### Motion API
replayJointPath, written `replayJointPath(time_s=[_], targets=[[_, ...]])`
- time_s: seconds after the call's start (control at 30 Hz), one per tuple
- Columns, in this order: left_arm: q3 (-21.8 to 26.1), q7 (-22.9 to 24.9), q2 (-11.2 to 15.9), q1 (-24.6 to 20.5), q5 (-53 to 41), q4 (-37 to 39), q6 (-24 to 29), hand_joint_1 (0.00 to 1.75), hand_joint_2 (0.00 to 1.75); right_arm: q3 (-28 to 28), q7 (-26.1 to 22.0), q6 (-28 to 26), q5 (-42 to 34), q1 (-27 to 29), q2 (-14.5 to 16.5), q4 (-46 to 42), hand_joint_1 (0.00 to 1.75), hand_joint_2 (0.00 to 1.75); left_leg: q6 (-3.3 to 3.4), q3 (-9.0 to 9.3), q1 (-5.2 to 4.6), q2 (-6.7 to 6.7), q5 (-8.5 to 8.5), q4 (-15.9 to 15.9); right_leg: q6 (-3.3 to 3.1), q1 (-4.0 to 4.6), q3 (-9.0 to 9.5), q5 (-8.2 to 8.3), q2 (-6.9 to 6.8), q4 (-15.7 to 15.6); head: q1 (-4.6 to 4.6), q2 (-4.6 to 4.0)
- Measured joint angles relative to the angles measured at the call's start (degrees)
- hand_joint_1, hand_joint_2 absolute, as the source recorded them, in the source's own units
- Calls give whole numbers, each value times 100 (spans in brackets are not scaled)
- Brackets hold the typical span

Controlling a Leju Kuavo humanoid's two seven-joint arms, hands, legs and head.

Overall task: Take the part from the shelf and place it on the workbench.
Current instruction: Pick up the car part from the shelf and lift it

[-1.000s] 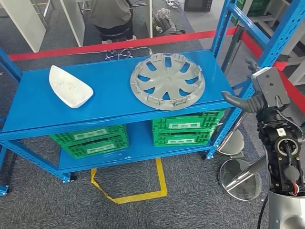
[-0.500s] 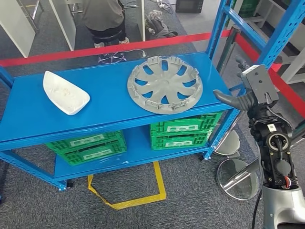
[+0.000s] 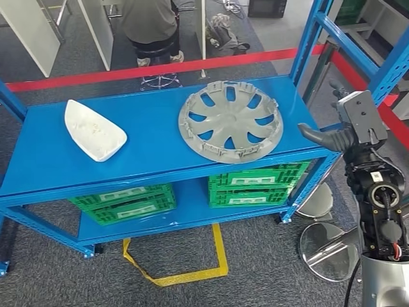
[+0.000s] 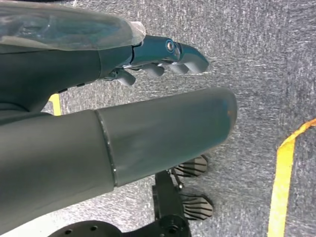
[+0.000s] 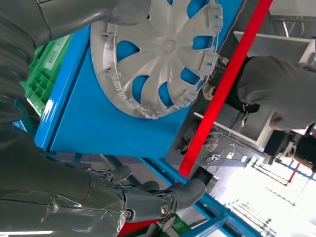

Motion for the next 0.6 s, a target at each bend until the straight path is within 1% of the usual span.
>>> replayJointPath(time_s=[0.03,0.07,0.1,0.13,0.17,0.2,0.23,0.27,0.3,0.33,0.37,0.4,0.43,0.5,0.53,0.57,0.6], targets=[[0,-1,2,-7,0,0,0,0,0,1,-1,-1,0,-2,-1,0,0,175,-30,-48,3,4,-72,128,-29,-16,30,-3,-2,-25,-21,0],[0,-1,6,-14,-1,0,0,0,0,1,-2,1,-1,-4,-1,0,0,175,-62,-168,8,6,-193,383,-58,-32,64,-9,-8,-50,-51,0],[0,-1,5,-17,-2,1,0,0,0,2,-2,3,-2,-4,-1,1,0,175,-86,-370,19,9,-344,766,-81,-34,84,-22,-15,-58,-87,0],[0,-1,6,-14,-6,1,0,0,0,4,-1,8,-3,-3,-1,4,0,175,-105,-632,27,10,-498,1207,-99,-34,96,-39,-20,-60,-126,0],[0,-1,6,-6,-10,1,0,0,0,5,1,13,-5,-1,-1,9,0,175,-119,-877,36,10,-589,1576,-108,-33,107,-56,-21,-60,-152,0],[0,-1,3,3,-14,1,0,0,0,6,1,20,-8,1,-1,15,0,175,-127,-1047,44,10,-579,1774,-112,-34,123,-75,-19,-60,-169,0],[0,-1,1,10,-17,1,0,0,0,7,1,29,-10,1,-1,20,0,175,-128,-1095,50,10,-442,1722,-108,-35,149,-99,-15,-60,-182,0],[0,-1,3,12,-17,1,0,0,0,7,1,37,-12,1,-1,25,0,175,-122,-1017,54,11,-201,1430,-98,-37,187,-127,-11,-60,-193,0],[0,-1,6,11,-17,1,1,0,0,7,1,45,-14,-1,-1,27,0,175,-110,-856,57,11,79,994,-83,-38,227,-160,-9,-60,-206,0],[0,-1,11,7,-17,1,3,0,0,7,0,52,-16,-6,-1,31,0,175,-96,-679,48,11,280,570,-58,-24,260,-196,-4,-56,-225,0],[0,-1,16,2,-18,1,5,0,0,7,-1,56,-17,-13,-2,37,0,175,-76,-547,42,9,393,262,-32,-13,280,-226,3,-55,-238,0],[0,-1,18,0,-19,1,8,0,0,7,-3,60,-19,-22,-2,45,0,175,-54,-475,34,6,416,99,-5,0,291,-250,8,-58,-244,0],[0,-1,19,-1,-21,1,10,0,0,7,-6,63,-22,-29,-3,54,0,175,-29,-453,25,3,374,60,25,10,299,-266,14,-69,-244,0],[0,-1,17,0,-28,1,9,0,0,7,-14,67,-41,-35,-11,67,0,175,40,-417,39,1,349,24,88,0,325,-306,9,-81,-227,0],[0,-1,17,-1,-32,1,9,0,0,6,-16,67,-56,-39,-19,71,0,175,79,-378,48,2,335,2,118,-7,300,-368,2,9,-212,0],[0,-1,17,-5,-36,1,9,0,0,6,-18,67,-70,-48,-31,75,0,175,118,-334,57,4,323,-20,143,-12,212,-480,-5,225,-187,0],[0,-1,18,-6,-38,1,9,0,0,5,-19,67,-80,-54,-40,81,0,175,150,-294,58,5,303,-33,160,-19,38,-634,-13,582,-152,0]])
